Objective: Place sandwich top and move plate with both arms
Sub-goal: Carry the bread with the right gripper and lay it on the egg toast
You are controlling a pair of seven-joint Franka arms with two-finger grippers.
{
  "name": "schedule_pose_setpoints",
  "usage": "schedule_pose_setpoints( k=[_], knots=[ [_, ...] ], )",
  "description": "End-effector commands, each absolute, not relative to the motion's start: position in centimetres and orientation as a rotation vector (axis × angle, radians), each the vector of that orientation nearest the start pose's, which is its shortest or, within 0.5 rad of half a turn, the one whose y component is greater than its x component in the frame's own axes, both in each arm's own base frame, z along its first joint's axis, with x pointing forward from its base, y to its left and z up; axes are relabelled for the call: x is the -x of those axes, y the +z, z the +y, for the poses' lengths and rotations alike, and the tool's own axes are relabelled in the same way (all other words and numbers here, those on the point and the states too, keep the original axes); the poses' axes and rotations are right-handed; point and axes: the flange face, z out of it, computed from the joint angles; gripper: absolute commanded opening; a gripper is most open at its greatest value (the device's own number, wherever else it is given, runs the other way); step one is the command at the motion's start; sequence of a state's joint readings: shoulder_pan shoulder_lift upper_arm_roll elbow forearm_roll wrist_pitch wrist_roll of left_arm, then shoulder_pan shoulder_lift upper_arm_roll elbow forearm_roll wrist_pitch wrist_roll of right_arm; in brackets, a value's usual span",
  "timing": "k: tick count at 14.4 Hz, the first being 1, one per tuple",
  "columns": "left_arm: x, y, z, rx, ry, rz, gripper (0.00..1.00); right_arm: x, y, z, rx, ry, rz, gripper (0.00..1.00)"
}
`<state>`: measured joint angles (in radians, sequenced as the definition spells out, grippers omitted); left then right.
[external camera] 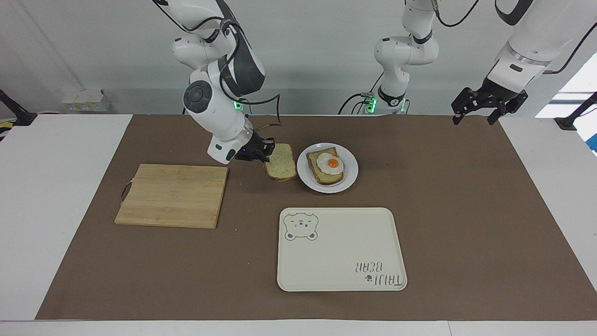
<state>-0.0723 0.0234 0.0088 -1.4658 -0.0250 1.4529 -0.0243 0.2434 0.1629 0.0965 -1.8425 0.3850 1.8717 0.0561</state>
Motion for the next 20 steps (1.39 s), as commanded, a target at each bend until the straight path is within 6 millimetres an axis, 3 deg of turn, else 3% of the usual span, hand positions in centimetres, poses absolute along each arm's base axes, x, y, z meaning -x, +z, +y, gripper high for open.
schedule_pose_setpoints(
  k=[1,8,11,20],
  knots=[
    [-54.4,65.4,-3.5,3.172,0.070,0.050,1.00,-53.6,42.6,24.3,2.750,0.259,-0.083,0.00],
    [-54.4,65.3,-3.5,3.170,0.073,0.049,1.00,-51.2,39.8,31.9,2.723,0.301,0.012,0.00],
    [-54.4,65.4,-3.5,3.171,0.070,0.047,1.00,-50.2,37.5,35.1,2.734,0.289,0.054,0.00],
    [-54.4,65.3,-3.5,3.170,0.073,0.049,1.00,-48.1,34.2,36.8,2.757,0.248,0.033,0.00]
  ],
)
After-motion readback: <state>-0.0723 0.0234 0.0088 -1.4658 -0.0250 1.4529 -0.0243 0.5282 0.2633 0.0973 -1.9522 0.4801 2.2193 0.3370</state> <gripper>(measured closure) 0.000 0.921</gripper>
